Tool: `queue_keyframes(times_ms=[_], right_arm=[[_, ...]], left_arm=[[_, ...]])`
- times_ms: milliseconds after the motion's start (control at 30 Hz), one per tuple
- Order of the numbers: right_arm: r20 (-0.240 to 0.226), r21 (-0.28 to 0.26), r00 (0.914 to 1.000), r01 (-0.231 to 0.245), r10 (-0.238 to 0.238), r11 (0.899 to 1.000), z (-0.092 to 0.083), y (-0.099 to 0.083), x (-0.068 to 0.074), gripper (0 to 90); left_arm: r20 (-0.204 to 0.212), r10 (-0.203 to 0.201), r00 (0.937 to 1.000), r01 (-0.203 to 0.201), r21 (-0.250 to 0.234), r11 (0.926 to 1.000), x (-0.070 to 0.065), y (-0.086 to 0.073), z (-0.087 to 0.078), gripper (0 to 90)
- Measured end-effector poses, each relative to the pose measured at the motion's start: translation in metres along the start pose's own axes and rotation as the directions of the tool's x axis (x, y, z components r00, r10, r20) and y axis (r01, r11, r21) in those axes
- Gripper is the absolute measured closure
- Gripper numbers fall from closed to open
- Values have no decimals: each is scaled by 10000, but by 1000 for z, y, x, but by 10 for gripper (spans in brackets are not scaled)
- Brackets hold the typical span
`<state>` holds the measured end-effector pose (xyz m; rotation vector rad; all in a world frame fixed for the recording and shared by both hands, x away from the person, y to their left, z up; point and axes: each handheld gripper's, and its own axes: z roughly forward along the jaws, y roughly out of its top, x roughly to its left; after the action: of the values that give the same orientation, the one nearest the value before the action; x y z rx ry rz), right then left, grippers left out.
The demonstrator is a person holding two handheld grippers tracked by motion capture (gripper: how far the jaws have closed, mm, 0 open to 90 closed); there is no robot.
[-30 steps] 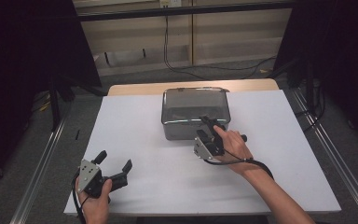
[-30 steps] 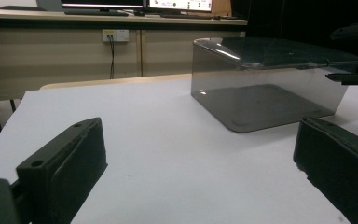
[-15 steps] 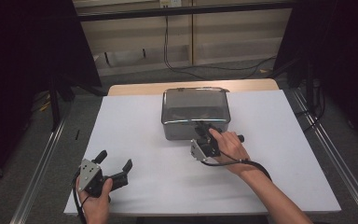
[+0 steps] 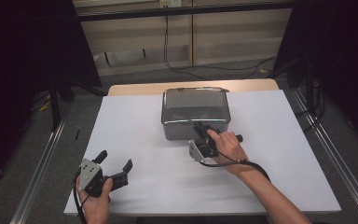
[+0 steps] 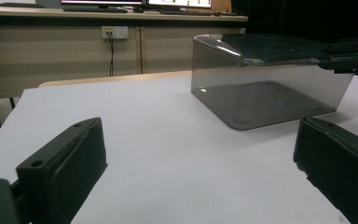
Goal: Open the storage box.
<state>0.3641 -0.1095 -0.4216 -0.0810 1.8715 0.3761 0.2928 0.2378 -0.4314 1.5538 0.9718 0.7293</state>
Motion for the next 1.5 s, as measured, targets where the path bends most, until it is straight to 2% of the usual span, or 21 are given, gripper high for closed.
queue_keyframes(times_ms=[400,567,867,900,967,1000,1067,1200,1300,1500], right_arm=[[68,-54,9999,98,-98,9999,-1,-1,-1,776],[121,-109,9999,83,-81,9999,-2,-1,-3,778],[205,-156,9998,-64,68,9999,-3,-2,-6,781],[199,-189,9998,-62,65,9998,-3,-2,-9,781],[230,-192,9997,-66,71,9998,-3,-2,-10,783],[234,-192,9997,-50,55,9998,-3,-2,-10,784],[229,-181,9997,-71,75,9998,-3,-1,-10,785],[251,-200,9997,-46,51,9998,-4,-1,-11,786],[275,-246,9996,-26,33,9997,-3,-1,-12,786],[354,-251,9993,-66,75,9997,-3,0,-14,788]], left_arm=[[-111,-28,9999,29,109,9999,2,0,0,23],[-33,-83,10000,84,199,9998,4,1,1,30],[257,-146,9996,141,201,9997,5,4,6,52],[457,-177,9988,169,179,9997,6,5,7,53],[576,-167,9982,153,251,9996,7,6,8,52],[703,-286,9971,269,257,9993,7,7,10,50],[718,-344,9968,329,224,9992,7,8,11,49],[978,-4,9952,-16,197,9998,4,14,18,40],[1392,213,9900,-244,210,9995,1,19,28,35],[1669,638,9839,-640,-39,9979,-4,25,44,31]])
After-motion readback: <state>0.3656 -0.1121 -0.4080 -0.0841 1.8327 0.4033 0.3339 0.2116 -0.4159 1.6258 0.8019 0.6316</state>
